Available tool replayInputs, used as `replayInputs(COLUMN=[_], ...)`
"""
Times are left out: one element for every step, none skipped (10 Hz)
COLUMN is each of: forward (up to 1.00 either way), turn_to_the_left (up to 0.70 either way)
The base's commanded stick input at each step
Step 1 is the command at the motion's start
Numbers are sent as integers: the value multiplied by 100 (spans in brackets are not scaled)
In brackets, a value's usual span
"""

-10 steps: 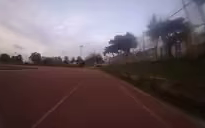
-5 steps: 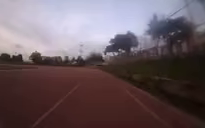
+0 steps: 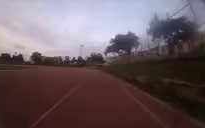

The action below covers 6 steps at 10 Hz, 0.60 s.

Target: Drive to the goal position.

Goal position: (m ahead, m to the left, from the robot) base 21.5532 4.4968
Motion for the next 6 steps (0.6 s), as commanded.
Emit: replayInputs(forward=[70, 70, 70, 70, 70, 70], turn_to_the_left=[0, 0, 0, 0, 0, 0])
